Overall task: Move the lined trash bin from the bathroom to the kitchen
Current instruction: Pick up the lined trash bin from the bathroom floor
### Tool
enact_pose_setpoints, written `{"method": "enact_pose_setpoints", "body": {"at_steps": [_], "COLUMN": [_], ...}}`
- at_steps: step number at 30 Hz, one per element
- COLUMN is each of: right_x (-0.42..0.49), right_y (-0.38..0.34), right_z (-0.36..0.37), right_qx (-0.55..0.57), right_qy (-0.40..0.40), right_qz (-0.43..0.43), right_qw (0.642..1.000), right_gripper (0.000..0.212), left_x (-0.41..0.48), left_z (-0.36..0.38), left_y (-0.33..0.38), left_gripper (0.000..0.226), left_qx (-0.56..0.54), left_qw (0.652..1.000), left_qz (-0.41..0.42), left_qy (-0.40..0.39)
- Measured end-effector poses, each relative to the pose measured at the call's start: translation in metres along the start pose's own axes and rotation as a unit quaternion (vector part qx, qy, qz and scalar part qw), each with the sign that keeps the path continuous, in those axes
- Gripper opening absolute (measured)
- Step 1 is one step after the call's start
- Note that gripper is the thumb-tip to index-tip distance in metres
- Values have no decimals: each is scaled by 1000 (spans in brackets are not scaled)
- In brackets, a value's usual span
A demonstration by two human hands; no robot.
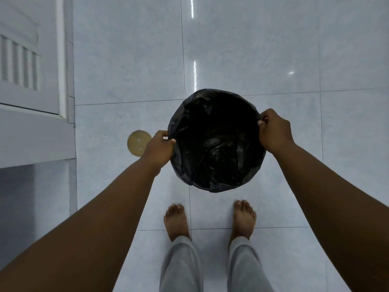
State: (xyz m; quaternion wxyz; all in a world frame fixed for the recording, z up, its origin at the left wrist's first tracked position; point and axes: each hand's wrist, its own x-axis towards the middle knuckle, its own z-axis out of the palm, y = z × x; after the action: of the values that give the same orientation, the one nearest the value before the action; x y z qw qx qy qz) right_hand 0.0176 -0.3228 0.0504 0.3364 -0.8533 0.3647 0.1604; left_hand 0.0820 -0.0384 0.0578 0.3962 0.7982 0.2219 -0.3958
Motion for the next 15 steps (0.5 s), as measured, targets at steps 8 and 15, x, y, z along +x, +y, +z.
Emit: {"method": "enact_pose_setpoints", "body": {"at_steps": [8,15], "right_x": [-6,-28], "right_y": [23,53], "right_z": [10,22], "right_qx": [63,91], "right_qy": [-26,-102], "right_qz": [18,35], "right_qw": [998,990], "right_gripper": [25,49], "left_x": [9,8], "left_z": [6,15], "left_y": [-28,-55], "left_gripper": [34,54], "left_qx": [-70,-20], "left_qw": [997,992], "left_qz": [21,25], "left_qy": [-27,-121]}}
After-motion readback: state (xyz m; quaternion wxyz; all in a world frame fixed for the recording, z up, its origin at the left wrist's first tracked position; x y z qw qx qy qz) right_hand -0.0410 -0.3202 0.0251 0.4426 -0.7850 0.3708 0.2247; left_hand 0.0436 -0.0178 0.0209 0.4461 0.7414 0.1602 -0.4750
